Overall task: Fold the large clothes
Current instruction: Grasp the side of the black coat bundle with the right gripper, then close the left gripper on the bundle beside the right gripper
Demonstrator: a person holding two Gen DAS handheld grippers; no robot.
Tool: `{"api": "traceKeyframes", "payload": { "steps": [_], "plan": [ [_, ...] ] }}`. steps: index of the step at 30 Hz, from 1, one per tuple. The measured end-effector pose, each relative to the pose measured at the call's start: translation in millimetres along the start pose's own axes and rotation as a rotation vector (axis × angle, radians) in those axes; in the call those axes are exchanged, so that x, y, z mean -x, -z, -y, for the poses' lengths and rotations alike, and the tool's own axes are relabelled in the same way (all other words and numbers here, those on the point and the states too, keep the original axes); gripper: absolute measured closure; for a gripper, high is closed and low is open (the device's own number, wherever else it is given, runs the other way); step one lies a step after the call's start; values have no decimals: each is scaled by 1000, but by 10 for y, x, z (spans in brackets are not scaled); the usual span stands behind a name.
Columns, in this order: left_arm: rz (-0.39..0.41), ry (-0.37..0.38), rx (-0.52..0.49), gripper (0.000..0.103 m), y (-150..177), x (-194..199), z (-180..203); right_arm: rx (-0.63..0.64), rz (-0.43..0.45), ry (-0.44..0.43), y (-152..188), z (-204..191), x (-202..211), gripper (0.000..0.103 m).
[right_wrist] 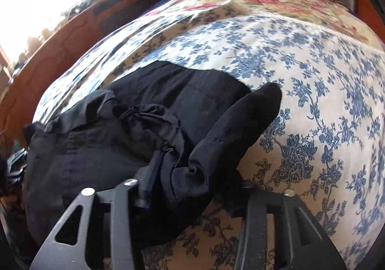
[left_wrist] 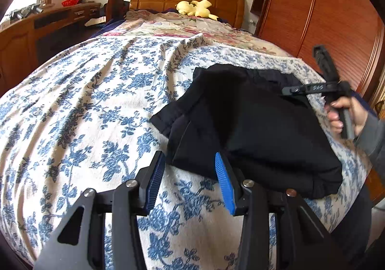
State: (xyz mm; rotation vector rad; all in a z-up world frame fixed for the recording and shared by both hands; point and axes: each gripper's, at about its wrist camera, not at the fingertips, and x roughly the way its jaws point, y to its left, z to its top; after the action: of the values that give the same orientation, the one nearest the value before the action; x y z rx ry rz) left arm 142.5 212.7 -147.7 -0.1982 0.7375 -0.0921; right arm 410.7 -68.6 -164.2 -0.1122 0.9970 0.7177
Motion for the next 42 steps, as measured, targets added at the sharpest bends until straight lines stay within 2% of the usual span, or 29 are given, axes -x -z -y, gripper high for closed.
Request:
{"api": "traceKeyframes", "payload": {
  "steps": [1, 7, 17, 22, 25, 27, 29, 32, 35, 37, 38, 39, 40, 42],
  "plan": [
    [-1, 4, 10, 61, -15, -20, -13, -11, 7, 19, -7, 16, -37, 38],
    [-27, -2, 49, 61, -74, -208, -48, -102, 27, -28, -97, 125, -248, 21],
    [-50, -6, 74, 61, -71, -329, -66, -178, 39, -85, -133, 266, -297, 20],
    [-48, -14, 73, 61, -34, -314, -67, -211, 50, -60, -237, 406, -233, 20],
    [-49, -6, 82, 61, -28, -315, -80, -226, 80, 15, -309, 520, -178, 20],
    [-49, -4, 84, 61, -28, -318, -80, -271, 83, -16, -331, 654, -171, 20],
    [-49, -5, 82, 61, -29, -313, -75, -308, 41, -62, -316, 742, -230, 21],
    [-50, -5, 85, 61, -36, -313, -77, -281, 0, -87, -245, 698, -281, 23],
    [-48, 3, 89, 65, -40, -310, -79, -257, -3, -99, -187, 606, -289, 41],
    [-51, 31, 109, 76, -44, -318, -95, -243, 3, -119, -199, 550, -274, 72],
    [-52, 41, 113, 79, -43, -319, -97, -219, 10, -123, -213, 495, -248, 77],
    [-49, 42, 106, 86, -42, -309, -86, -186, 12, -113, -227, 427, -222, 83],
    [-46, 44, 97, 92, -43, -294, -66, -150, 15, -92, -241, 359, -192, 87],
    [-31, 35, 79, 95, -51, -247, -16, -111, 20, -64, -245, 273, -168, 89]
  ]
}}
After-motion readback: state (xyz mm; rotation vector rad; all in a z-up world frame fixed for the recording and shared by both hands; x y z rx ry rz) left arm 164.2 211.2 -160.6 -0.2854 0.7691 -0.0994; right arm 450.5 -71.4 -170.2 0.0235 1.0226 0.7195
